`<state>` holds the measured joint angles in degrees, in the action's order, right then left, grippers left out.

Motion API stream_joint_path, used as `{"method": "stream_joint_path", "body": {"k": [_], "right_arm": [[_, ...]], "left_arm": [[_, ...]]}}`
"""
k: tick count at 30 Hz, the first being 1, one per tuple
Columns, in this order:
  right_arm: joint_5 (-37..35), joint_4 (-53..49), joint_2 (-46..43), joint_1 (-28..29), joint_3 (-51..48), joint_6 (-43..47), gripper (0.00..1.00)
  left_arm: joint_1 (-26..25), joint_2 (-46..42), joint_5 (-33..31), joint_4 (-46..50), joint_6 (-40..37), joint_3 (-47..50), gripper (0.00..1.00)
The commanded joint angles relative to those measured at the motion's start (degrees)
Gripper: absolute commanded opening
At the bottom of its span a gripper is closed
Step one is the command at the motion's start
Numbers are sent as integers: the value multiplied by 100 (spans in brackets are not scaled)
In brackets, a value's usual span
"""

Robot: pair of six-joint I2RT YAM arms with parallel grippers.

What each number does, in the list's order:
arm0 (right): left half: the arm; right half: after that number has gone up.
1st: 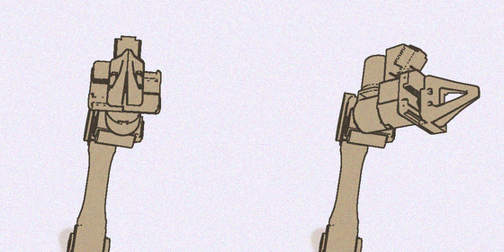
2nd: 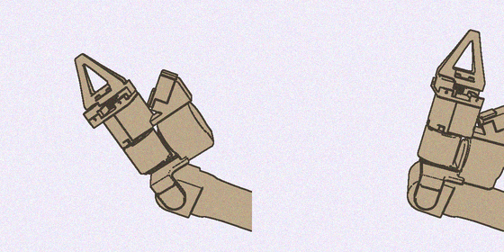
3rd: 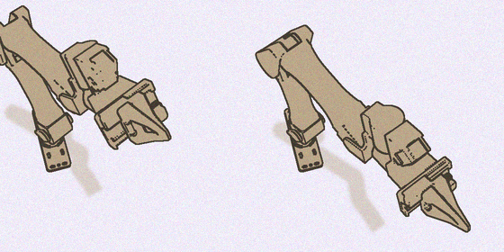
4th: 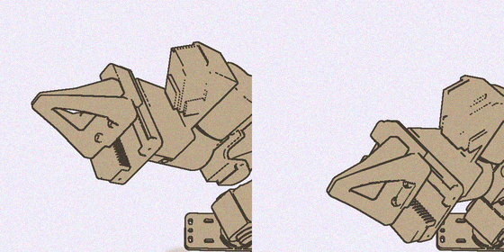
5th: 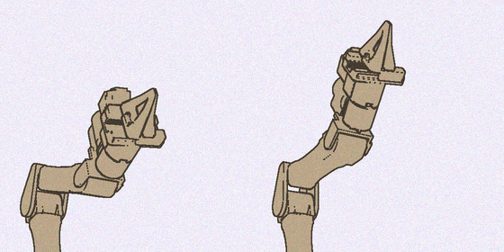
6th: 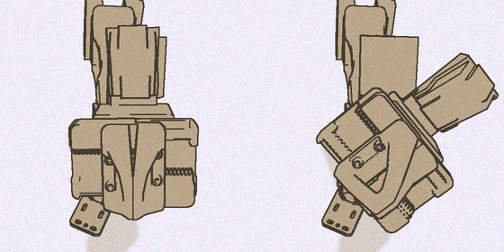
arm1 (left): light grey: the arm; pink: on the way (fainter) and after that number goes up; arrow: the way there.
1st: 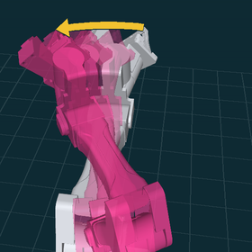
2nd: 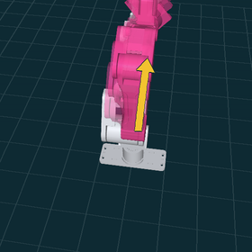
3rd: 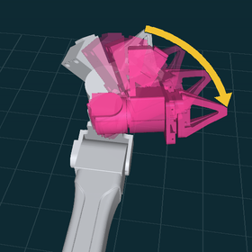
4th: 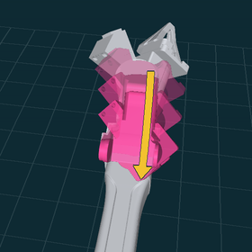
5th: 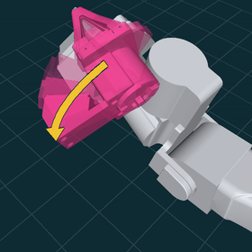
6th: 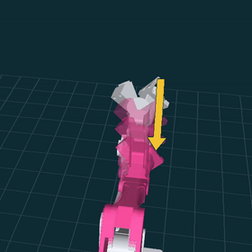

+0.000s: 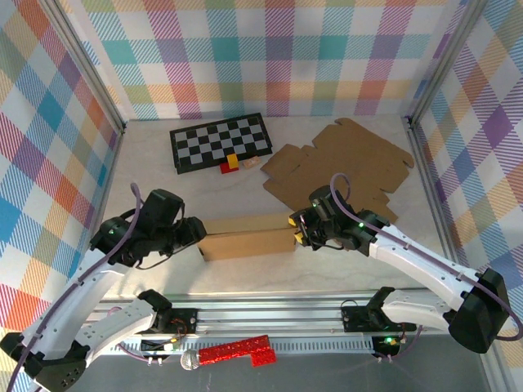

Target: Fold the paper box

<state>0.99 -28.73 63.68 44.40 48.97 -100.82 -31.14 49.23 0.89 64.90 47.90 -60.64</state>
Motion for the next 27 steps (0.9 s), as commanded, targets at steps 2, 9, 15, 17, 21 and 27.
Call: {"method": "stream_joint_path", "body": {"k": [2,9,15,17,21,27], "right_arm": [[32,-945,233,-28,-103,123,38],[58,-988,255,-46,-85,153,38],[125,-1037,250,-57,-112,151,37],[150,-1063,250,-68,-100,163,36],[324,-1138,246,-114,-57,217,38],[121,-1593,11,-151,766,729,65]], "left_arm": [[556,-15,641,-254,89,278,55],[898,229,1045,-702,-246,659,49],[950,266,884,-726,-455,1057,41],[951,208,837,-732,-511,1259,32],[951,87,824,-834,-521,1500,24],[951,150,926,-866,-578,1451,20]]}}
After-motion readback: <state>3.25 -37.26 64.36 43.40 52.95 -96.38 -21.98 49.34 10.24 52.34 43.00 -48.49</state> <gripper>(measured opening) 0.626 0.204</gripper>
